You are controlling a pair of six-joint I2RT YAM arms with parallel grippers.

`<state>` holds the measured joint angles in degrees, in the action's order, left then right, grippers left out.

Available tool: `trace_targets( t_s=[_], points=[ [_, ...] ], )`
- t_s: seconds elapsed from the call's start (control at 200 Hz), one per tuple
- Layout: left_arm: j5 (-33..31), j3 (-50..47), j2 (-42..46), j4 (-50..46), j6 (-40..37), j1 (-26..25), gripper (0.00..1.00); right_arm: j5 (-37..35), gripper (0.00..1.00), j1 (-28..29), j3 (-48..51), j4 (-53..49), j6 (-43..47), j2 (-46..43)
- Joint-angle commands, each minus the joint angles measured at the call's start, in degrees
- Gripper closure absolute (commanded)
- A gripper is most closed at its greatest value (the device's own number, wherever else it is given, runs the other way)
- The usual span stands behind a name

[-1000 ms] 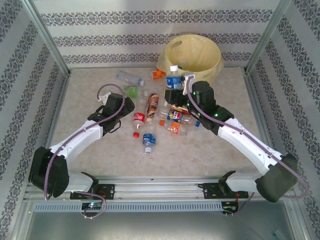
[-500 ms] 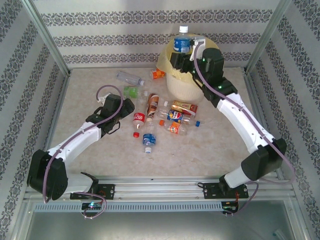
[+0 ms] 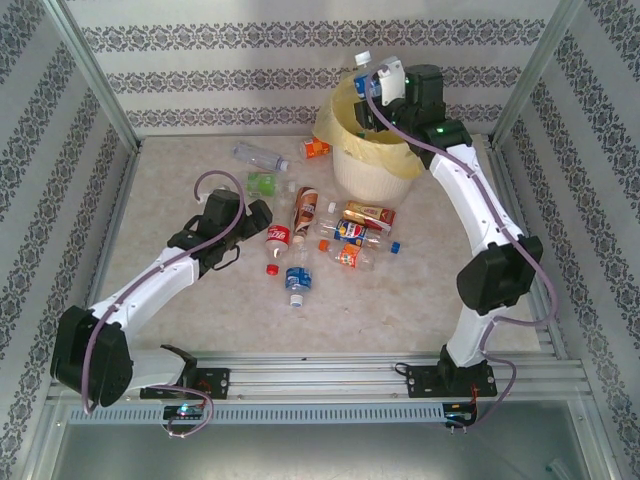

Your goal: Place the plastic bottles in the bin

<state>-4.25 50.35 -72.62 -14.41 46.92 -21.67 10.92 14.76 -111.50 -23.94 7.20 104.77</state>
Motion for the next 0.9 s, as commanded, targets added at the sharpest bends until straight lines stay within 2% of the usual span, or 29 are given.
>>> trace_targets(
  t_s=[0.0, 0.225, 0.445, 0.63, 0.894],
  points=[
    [0.1, -0.8, 2.0, -2.6, -1.3, 0.5, 0.01, 2.6, 0.5, -1.4, -2.9, -6.0, 9.3, 1.8],
    [2.4, 0.4, 2.6, -4.4, -3.7, 0.6, 0.01, 5.3, 0.41, -3.9, -5.3, -12.6, 16.8, 3.5],
    [4.1, 1.1, 1.5, -4.2, -4.9, 0.5, 0.0, 8.4, 0.3, -4.6, -14.4, -23.2, 21.0, 7.7],
    [4.9, 1.1, 1.1, -3.5, -4.4, 0.5, 0.01, 13.4, 0.23, -4.8, -16.6, -24.0, 21.1, 7.7],
    [5.2, 1.3, 0.4, -3.5, -4.7, 0.6, 0.01, 15.0, 0.14, -5.0, -14.3, -19.4, 17.4, 4.6]
  ],
)
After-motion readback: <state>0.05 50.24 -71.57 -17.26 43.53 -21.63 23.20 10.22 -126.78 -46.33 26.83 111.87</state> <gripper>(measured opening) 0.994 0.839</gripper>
